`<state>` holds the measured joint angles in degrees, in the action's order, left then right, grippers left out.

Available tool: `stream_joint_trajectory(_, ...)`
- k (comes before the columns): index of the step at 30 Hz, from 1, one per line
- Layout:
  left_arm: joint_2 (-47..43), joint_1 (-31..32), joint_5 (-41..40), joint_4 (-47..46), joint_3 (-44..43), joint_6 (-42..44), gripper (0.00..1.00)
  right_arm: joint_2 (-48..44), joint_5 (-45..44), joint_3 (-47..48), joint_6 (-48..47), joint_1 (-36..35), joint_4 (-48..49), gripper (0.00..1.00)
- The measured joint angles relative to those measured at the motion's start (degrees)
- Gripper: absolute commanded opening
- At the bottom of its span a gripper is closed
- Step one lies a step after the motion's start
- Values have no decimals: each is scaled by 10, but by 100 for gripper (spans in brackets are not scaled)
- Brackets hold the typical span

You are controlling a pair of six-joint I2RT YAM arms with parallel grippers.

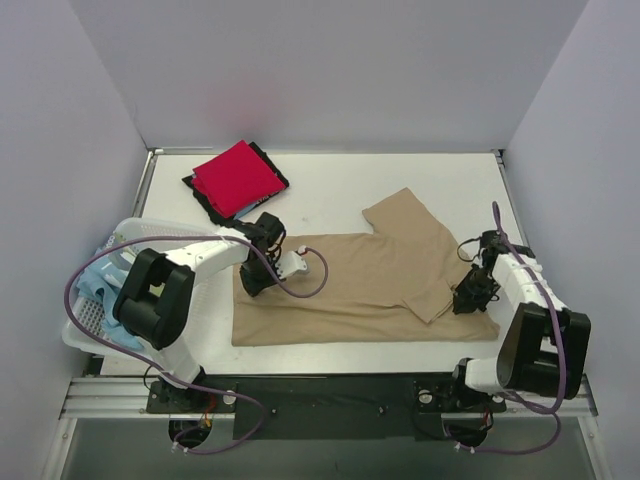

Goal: Fold and stack the t-shirts
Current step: Fold the flattened tshirt in 1/3 of the way

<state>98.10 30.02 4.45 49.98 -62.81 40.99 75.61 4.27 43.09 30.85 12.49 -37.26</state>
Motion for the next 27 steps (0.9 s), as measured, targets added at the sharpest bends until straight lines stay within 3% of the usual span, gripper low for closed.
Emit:
stream_joint_trajectory(6,5,-2,-32,-33,21,-16,3,78,50,-1,-1,-31,37,0)
stream_joint_trajectory(7,5,-2,-37,-36,26,-21,11,90,54,0,-1,-36,39,0)
stream_joint_trajectory(10,6,-4,-47,-41,30,-38,46,116,63,10,1,-53,43,0)
stream_joint_trajectory(12,6,-5,-47,-42,30,-52,52,121,64,27,4,-65,43,0)
stream_joint_trajectory(20,5,-5,-23,-39,-13,-72,61,202,64,134,17,-112,78,0)
stream_joint_trajectory(27,8,29,63,-26,-154,-49,66,297,65,256,20,-139,76,0)
